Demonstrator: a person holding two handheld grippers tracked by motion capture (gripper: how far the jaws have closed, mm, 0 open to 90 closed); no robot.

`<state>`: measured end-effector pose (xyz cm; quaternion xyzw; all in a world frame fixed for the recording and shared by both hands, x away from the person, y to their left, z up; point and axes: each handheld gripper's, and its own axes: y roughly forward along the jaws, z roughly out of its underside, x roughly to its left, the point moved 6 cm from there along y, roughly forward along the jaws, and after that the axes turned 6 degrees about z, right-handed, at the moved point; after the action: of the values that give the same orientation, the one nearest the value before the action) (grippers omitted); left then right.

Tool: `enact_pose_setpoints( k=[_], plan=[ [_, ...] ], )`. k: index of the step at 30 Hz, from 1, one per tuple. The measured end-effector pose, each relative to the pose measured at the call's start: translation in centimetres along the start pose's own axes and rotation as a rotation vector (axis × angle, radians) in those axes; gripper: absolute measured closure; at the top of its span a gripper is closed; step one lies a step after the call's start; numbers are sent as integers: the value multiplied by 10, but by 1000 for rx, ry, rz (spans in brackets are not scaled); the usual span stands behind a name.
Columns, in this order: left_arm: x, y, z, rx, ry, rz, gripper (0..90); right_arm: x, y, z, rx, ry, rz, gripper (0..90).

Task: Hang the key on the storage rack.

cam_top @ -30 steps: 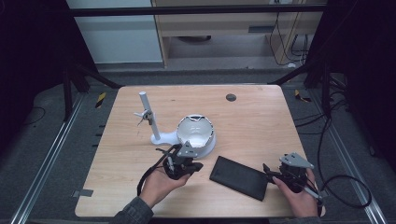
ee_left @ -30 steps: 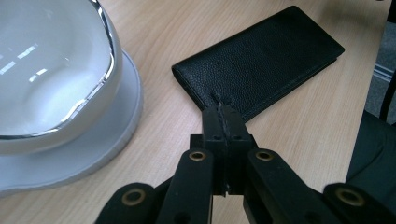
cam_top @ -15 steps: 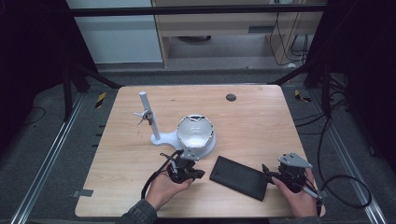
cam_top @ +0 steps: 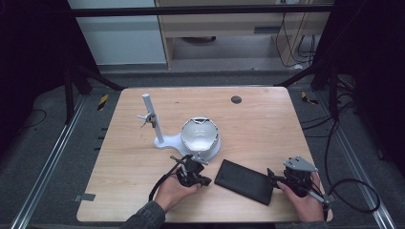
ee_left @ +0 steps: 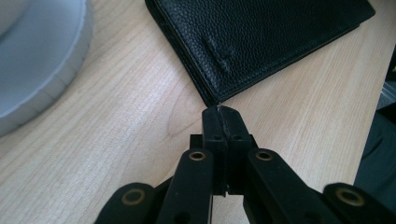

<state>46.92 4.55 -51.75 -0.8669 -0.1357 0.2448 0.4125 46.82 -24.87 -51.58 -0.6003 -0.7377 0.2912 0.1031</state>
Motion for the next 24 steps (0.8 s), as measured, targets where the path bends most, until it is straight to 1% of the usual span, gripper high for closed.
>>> enact_pose_setpoints(
  k=[1, 3, 5, 6, 9, 16, 17, 18, 19, 24],
  plan=[
    [0, 0, 0, 0, 0, 0, 900, 0, 0, 0, 0, 0, 0, 122],
    [1, 3, 0, 23, 3, -1, 900, 0, 0, 0, -2, 5, 0, 122],
    [1, 4, -1, 28, 3, 1, 900, 0, 0, 0, -1, 7, -1, 122],
    [2, 5, -2, 39, 9, -4, 900, 0, 0, 0, -2, 6, -1, 122],
    [3, 7, -2, 44, 14, -10, 900, 0, -1, 0, 0, 9, -2, 122],
    [7, 9, -4, 58, 42, -29, 900, 0, -1, 0, -2, 6, -5, 121],
    [6, 10, -5, 50, 27, -25, 900, 0, -1, 0, -2, 6, -6, 120],
    [7, 10, -5, 48, 27, -24, 900, 0, -1, 0, -2, 5, -6, 120],
    [7, 10, -6, 38, 14, -23, 900, 0, -1, 0, -3, 4, -5, 120],
    [8, 13, -7, 33, -4, -19, 900, 1, -1, 0, -3, 2, -4, 120]
  ],
)
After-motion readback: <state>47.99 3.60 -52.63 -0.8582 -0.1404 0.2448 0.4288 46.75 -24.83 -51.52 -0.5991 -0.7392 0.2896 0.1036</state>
